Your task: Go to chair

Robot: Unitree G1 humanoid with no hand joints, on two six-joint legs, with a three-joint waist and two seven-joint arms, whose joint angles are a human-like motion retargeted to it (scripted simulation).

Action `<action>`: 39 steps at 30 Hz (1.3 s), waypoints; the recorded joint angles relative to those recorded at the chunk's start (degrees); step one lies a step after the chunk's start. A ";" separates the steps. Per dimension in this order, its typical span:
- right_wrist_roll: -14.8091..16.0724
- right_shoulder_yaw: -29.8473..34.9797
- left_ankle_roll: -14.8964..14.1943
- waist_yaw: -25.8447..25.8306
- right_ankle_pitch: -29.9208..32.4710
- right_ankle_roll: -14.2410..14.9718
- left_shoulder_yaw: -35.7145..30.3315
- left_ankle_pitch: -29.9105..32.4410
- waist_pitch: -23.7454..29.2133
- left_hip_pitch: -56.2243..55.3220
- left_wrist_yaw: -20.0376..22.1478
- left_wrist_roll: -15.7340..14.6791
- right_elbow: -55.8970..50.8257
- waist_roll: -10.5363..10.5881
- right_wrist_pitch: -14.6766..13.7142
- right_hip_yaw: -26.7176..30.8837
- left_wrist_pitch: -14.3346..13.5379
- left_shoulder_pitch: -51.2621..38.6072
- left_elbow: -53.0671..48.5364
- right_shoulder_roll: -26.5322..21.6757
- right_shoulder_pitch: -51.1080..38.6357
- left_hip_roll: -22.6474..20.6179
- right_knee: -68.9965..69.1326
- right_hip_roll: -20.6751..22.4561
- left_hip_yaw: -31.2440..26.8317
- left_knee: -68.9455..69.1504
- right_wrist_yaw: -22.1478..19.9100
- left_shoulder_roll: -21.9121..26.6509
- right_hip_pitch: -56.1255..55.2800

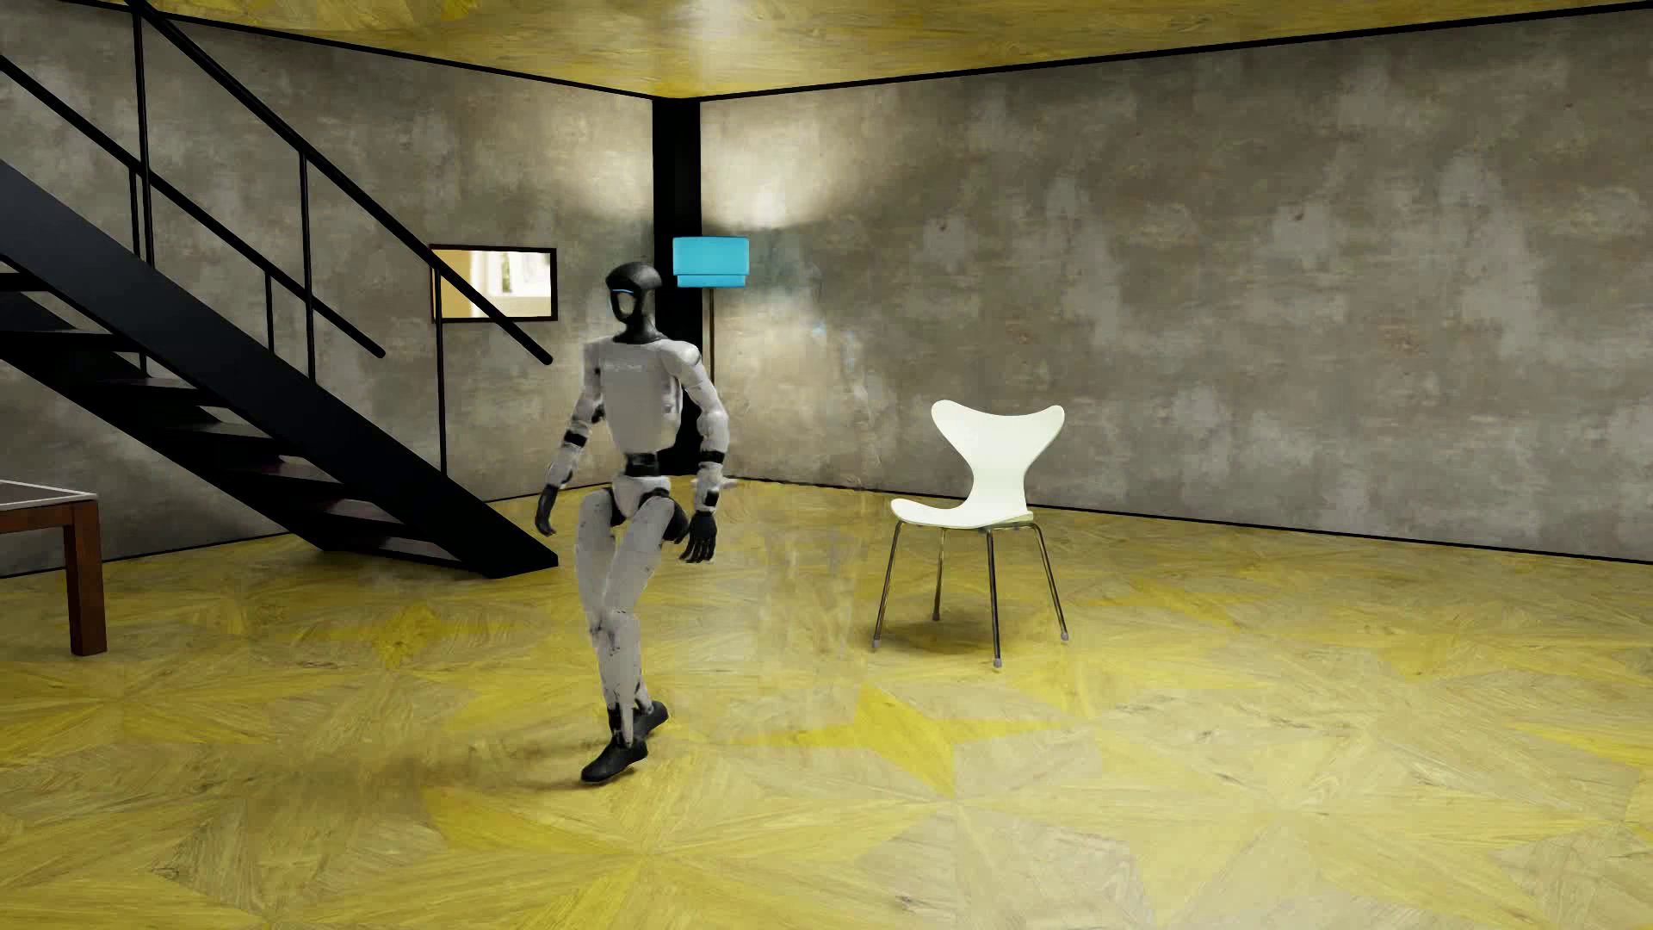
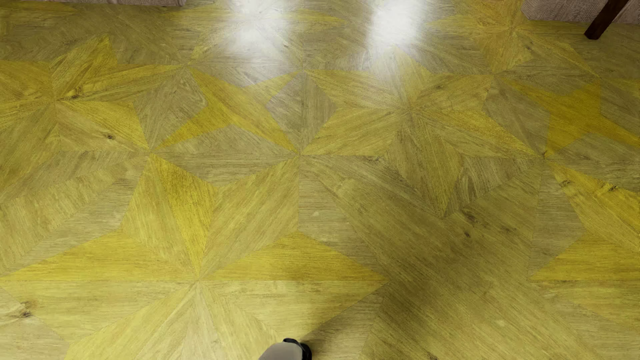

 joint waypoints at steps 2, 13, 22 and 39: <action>0.00 0.06 0.00 2.00 -3.81 0.00 -0.70 -12.56 -0.01 1.30 0.00 0.00 -1.67 -0.02 0.00 0.00 0.00 2.70 1.86 -0.35 -0.38 2.36 1.79 0.37 0.00 -12.24 0.00 0.16 2.64; 0.00 11.45 0.00 5.04 36.14 0.00 -6.62 16.60 -2.44 -4.49 0.00 0.00 -7.46 -3.02 0.00 0.00 0.00 6.42 11.11 8.62 0.68 -0.20 24.01 -3.82 0.00 -4.32 0.00 1.69 8.04; 0.00 10.13 0.00 -2.35 -0.17 0.00 5.35 -11.50 -3.87 17.60 0.00 0.00 5.38 4.61 0.00 0.00 0.00 -3.44 -3.53 2.18 4.41 -9.32 23.33 -4.42 0.00 -8.11 0.00 5.03 -1.47; 0.00 6.13 0.00 -11.03 -0.88 0.00 3.26 -11.95 -1.84 29.32 0.00 0.00 11.77 3.09 0.00 0.00 0.00 -1.06 7.20 1.17 15.51 -0.17 -0.80 -8.20 0.00 -9.61 0.00 0.43 -11.55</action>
